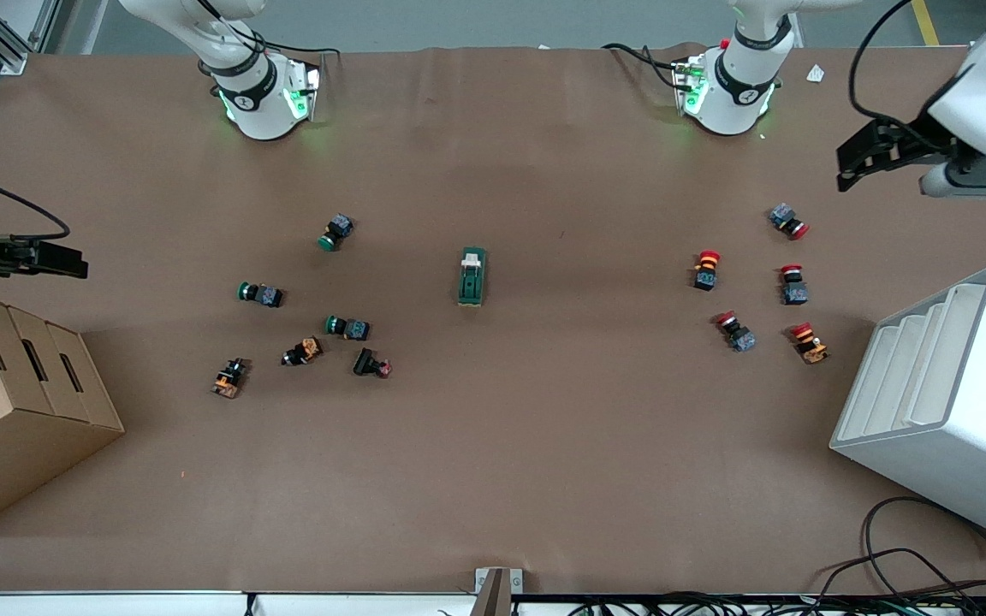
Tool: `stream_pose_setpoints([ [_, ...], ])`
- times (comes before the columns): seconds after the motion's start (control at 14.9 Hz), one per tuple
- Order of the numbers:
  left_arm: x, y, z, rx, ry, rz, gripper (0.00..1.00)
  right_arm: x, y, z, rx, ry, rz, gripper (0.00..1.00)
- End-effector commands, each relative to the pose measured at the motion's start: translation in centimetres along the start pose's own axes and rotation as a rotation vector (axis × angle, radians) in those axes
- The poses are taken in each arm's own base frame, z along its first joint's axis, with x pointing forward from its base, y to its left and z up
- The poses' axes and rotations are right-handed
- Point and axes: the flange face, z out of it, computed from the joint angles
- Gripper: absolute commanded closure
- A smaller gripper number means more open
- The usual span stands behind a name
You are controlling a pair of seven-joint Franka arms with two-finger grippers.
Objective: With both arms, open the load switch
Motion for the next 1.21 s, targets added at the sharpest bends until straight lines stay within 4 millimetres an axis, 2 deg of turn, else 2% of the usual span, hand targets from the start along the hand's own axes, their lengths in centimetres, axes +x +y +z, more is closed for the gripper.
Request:
stream_pose_setpoints([
  [0.0,-1.4,-1.1,0.1,-0.036,-0.039,0.001,0.00,-2.2,0.3,-1.7,0.037,0.023,-0.007,0.00],
  [0.2,-1.0,-0.8,-0.1,-0.041,0.002,-0.014,0.00,-4.2,0.3,-1.2,0.037,0.036,-0.009,0.00],
  [0.47,-0.2,-0.6,-0.2,-0.032,0.057,-0.010,0.00,-8.2,0.1,-0.5,0.040,0.088,-0.012,0.00],
  [0.54,-0.2,-0.3,-0.3,-0.029,0.065,-0.007,0.00,-8.6,0.2,-0.5,0.040,0.083,-0.010,0.00],
  [0.67,-0.3,0.6,-0.1,-0.020,0.064,-0.020,0.00,-9.9,0.3,-1.4,0.042,0.094,-0.010,0.00],
  [0.88,-0.4,0.8,0.2,-0.007,0.071,-0.033,0.00,-12.3,0.3,-2.8,0.042,0.129,-0.010,0.00],
  [1.14,-1.4,0.4,0.7,-0.002,0.085,-0.041,0.00,-13.5,0.3,-4.0,0.042,0.157,-0.012,0.00],
])
